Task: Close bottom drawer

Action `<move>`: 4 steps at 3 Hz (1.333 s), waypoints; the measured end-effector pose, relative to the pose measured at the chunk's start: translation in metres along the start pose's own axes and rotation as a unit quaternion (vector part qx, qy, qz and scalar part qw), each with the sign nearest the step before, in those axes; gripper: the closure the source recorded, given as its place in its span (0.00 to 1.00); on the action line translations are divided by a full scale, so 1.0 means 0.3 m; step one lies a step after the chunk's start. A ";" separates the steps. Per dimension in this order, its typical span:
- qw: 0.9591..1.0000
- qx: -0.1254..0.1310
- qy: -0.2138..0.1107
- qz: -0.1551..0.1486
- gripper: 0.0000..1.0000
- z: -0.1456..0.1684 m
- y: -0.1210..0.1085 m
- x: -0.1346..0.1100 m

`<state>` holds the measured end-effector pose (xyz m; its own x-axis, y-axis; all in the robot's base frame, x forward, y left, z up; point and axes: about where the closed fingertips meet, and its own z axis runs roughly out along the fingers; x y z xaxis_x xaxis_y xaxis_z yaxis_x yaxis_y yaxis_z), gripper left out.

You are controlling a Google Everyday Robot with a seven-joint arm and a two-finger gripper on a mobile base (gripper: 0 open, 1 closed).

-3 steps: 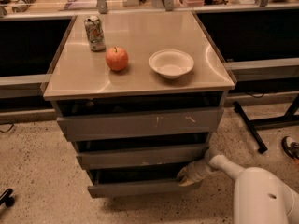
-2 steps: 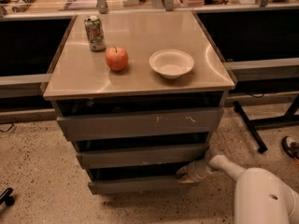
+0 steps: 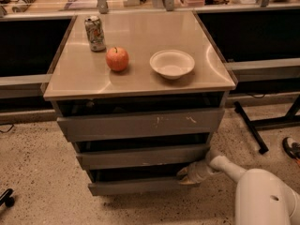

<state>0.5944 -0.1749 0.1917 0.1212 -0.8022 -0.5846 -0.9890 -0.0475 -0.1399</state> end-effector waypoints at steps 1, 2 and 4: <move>1.000 0.010 0.002 0.002 0.36 0.002 0.011 -0.002; 0.999 0.047 0.006 0.004 0.13 -0.019 0.020 -0.008; 0.985 0.173 0.026 -0.011 0.00 -0.077 0.033 -0.044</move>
Offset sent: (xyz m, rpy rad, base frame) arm -0.0073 -0.0107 0.0143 -0.0101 -0.1849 -0.1588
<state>0.5811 -0.1785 0.2166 0.1290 -0.8334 -0.5374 -0.8973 0.1327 -0.4211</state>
